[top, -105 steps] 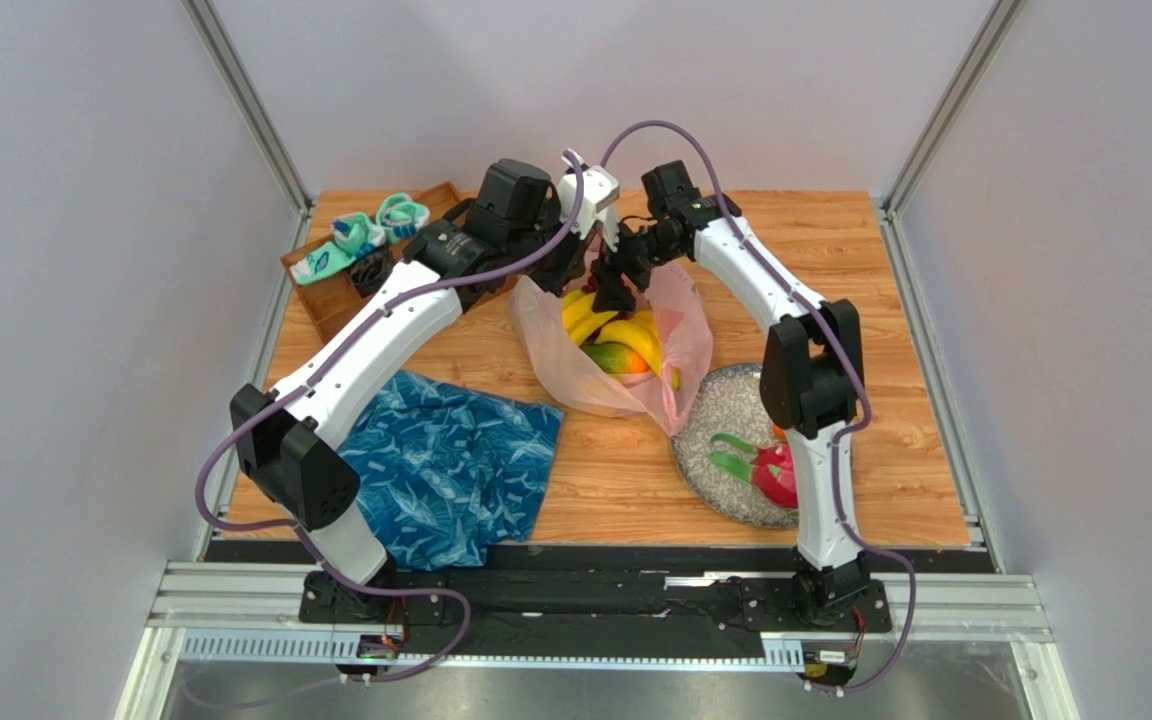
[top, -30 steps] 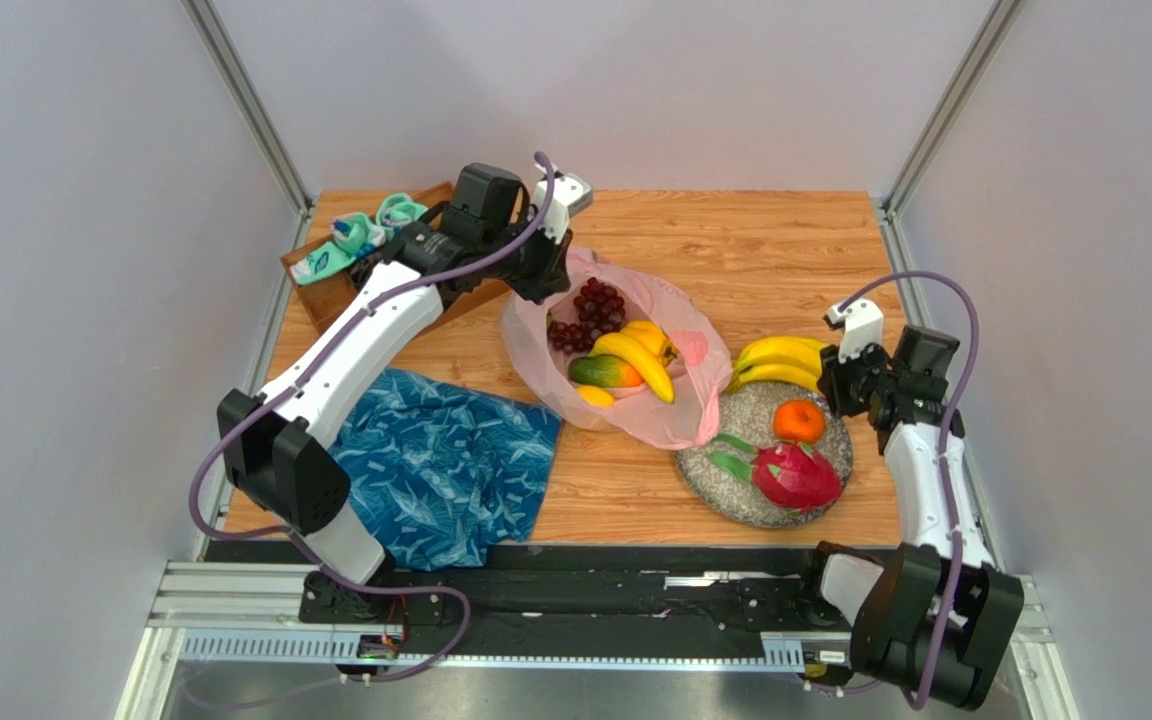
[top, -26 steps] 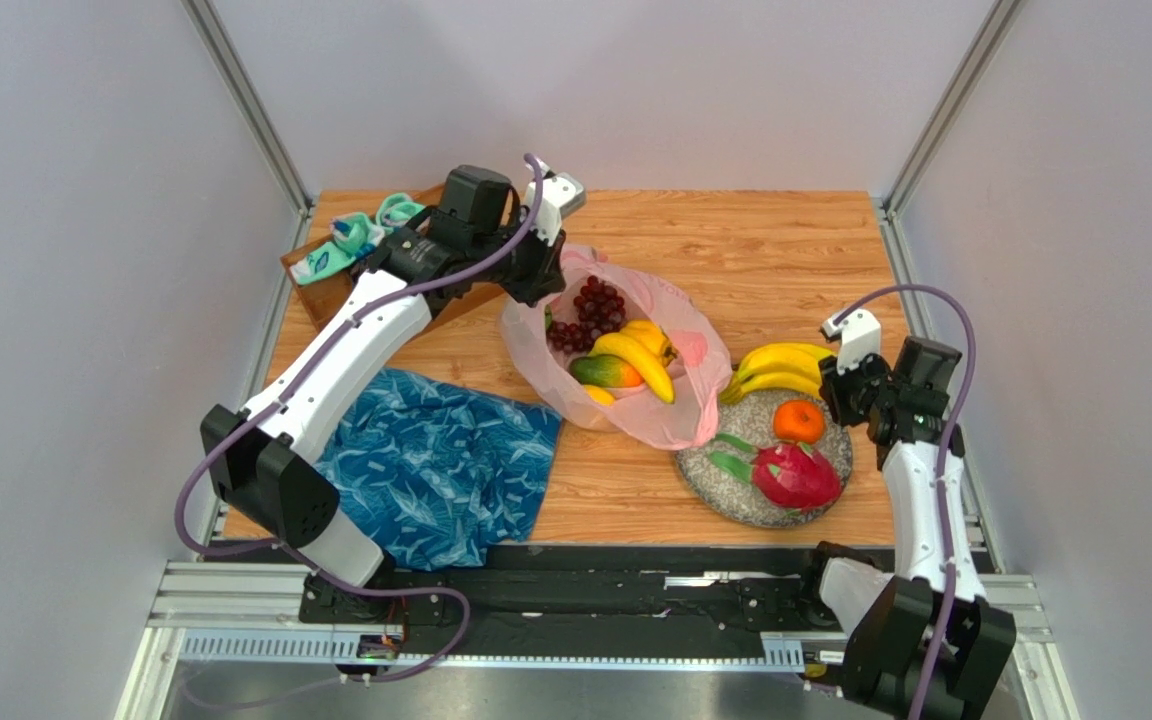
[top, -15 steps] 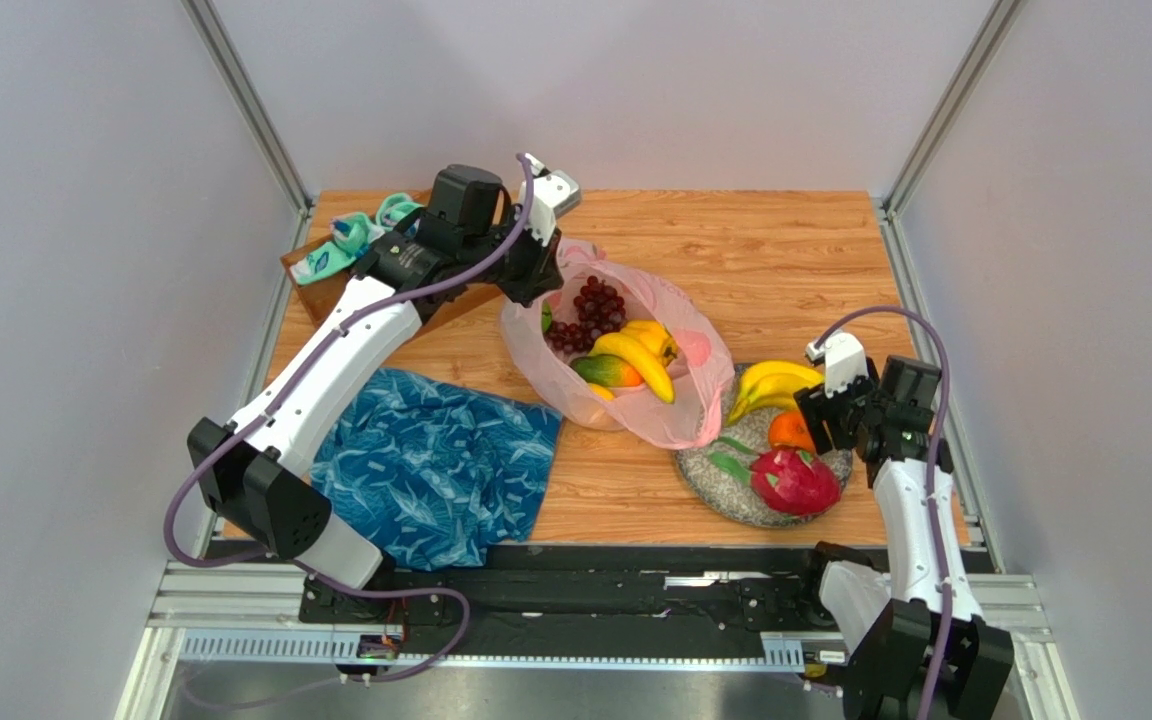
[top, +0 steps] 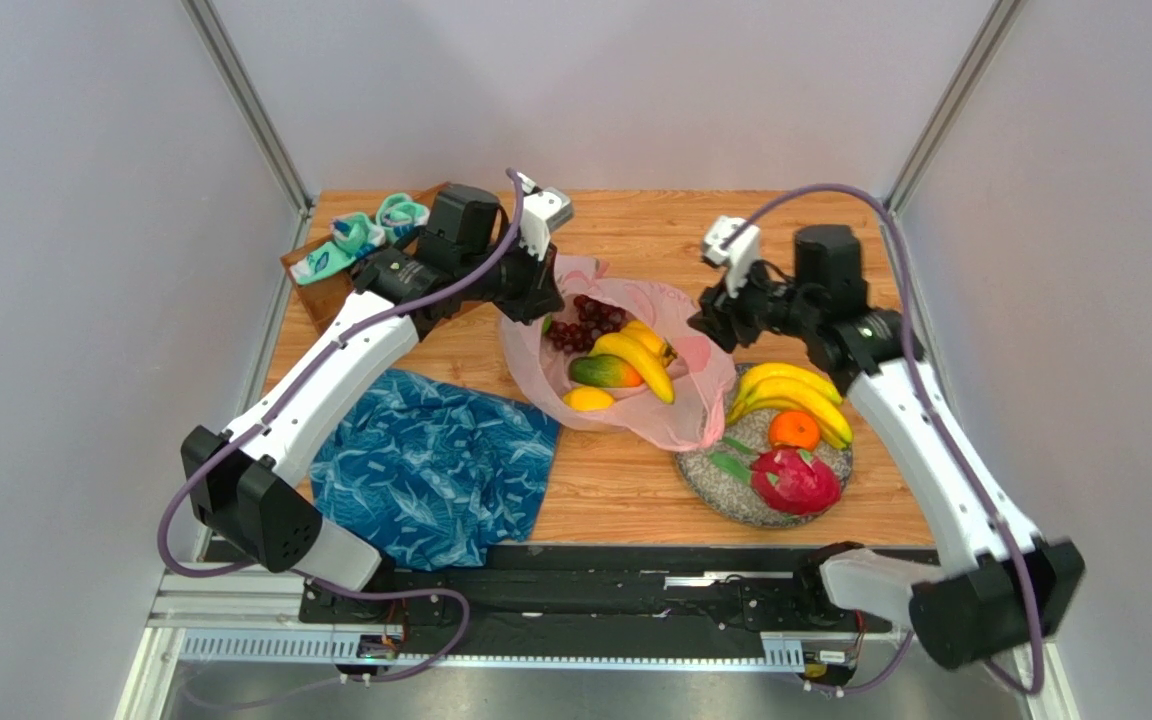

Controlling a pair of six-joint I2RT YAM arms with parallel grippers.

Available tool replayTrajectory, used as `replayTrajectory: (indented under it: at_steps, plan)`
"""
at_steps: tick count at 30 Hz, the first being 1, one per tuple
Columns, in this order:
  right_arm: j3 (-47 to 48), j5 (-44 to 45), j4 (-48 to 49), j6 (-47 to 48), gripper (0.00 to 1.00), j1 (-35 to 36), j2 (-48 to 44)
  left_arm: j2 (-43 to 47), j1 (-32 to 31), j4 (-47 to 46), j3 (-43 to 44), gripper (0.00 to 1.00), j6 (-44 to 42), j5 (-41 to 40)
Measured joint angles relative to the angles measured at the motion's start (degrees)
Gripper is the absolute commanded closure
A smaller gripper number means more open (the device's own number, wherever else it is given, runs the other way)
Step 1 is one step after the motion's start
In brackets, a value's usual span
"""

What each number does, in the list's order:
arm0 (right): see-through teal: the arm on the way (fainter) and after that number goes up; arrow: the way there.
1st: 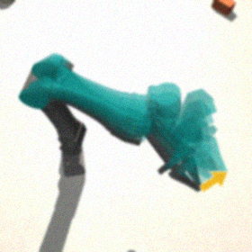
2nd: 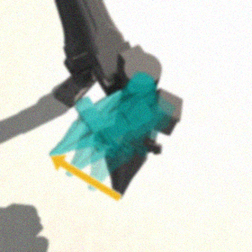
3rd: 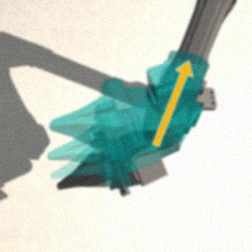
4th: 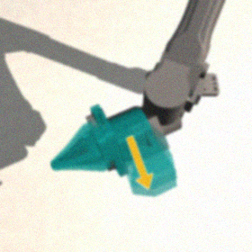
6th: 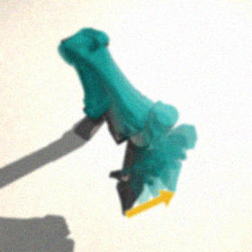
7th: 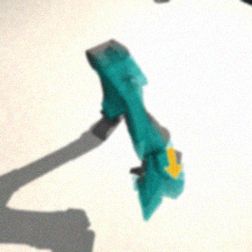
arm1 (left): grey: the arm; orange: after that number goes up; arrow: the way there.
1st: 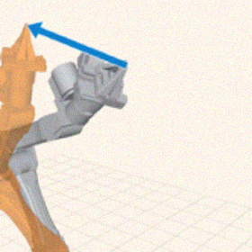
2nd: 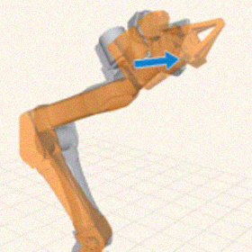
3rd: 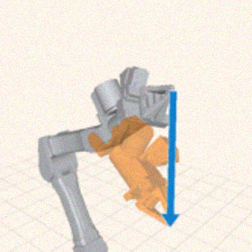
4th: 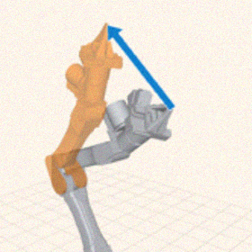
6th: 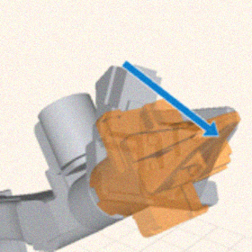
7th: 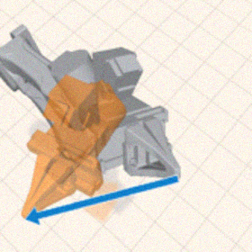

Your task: Take the fake fruits out of the plastic bag

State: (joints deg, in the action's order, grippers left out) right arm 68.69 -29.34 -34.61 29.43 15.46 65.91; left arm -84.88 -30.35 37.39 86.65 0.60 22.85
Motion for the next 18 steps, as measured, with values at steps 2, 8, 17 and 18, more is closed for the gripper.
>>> replayTrajectory:
  at_steps: [2, 8, 17, 18]
  plan:
    - [1.75, -1.07, 0.26, 0.76, 0.52, 1.81, 8.24, -0.02, 0.0, 0.07, -0.04, 1.0, 0.66, 0.28]
    - [2.64, -1.11, -1.22, 5.49, 0.46, 4.87, 24.39, 0.0, 0.0, 0.87, -0.02, 1.0, 0.59, 1.16]
    - [5.81, 3.21, 1.88, 8.13, 0.32, 7.67, 33.7, 0.13, 0.0, 1.11, -2.71, 1.0, 0.55, 4.59]
    - [6.75, 3.89, 2.27, 8.13, 0.31, 7.91, 35.47, 0.13, 0.0, 1.07, -2.71, 1.0, 0.55, 4.85]
